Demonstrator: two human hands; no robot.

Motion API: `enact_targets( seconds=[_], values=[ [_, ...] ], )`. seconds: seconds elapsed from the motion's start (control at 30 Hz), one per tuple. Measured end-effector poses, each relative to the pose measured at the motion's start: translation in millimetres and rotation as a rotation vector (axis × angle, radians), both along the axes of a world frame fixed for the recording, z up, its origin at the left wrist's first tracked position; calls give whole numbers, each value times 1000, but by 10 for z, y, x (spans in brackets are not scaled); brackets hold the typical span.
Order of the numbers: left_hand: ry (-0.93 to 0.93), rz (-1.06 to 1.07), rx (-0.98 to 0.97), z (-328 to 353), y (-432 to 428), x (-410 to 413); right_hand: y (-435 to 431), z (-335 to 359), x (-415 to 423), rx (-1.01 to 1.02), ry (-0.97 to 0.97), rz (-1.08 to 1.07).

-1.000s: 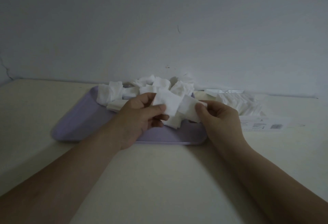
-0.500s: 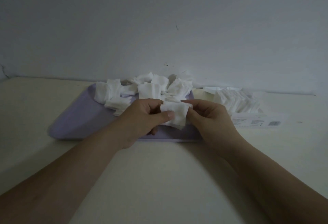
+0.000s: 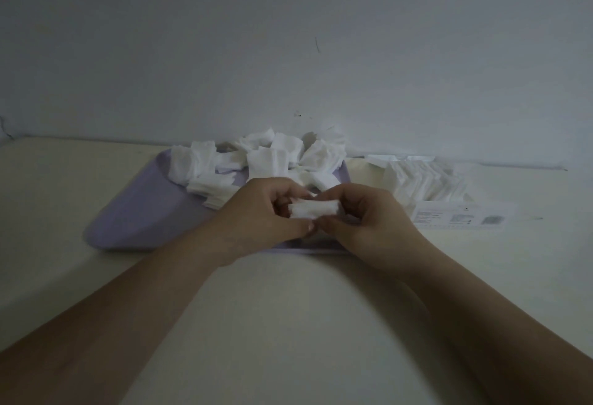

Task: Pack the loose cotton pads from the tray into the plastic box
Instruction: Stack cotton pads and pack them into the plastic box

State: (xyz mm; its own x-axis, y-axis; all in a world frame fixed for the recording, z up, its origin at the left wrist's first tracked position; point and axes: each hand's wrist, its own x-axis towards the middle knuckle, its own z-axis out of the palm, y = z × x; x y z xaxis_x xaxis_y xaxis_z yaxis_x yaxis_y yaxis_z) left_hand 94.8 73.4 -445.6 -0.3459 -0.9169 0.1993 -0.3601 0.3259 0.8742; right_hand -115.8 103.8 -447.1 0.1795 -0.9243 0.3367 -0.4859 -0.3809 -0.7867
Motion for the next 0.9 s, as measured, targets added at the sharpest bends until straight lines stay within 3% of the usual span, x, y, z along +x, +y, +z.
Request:
enact_targets(
  seconds=[0.17,0.4,0.63,0.8,0.9],
  values=[
    [-54,44,-29,46,11,9,11,10,7,-182,297,26],
    [-93,59,-72,4,26,-49,11,-45,107,-214,629,-24],
    [-121,66,-157,-18,4,-102,57,-1,125,-155,522,-39],
    [-156,11,-126,-32,26,-110,46,-38,158,-201,566,-6],
    [-190,130,-202,-45,-15,-102,12,-47,109,-234,441,-104]
  ],
)
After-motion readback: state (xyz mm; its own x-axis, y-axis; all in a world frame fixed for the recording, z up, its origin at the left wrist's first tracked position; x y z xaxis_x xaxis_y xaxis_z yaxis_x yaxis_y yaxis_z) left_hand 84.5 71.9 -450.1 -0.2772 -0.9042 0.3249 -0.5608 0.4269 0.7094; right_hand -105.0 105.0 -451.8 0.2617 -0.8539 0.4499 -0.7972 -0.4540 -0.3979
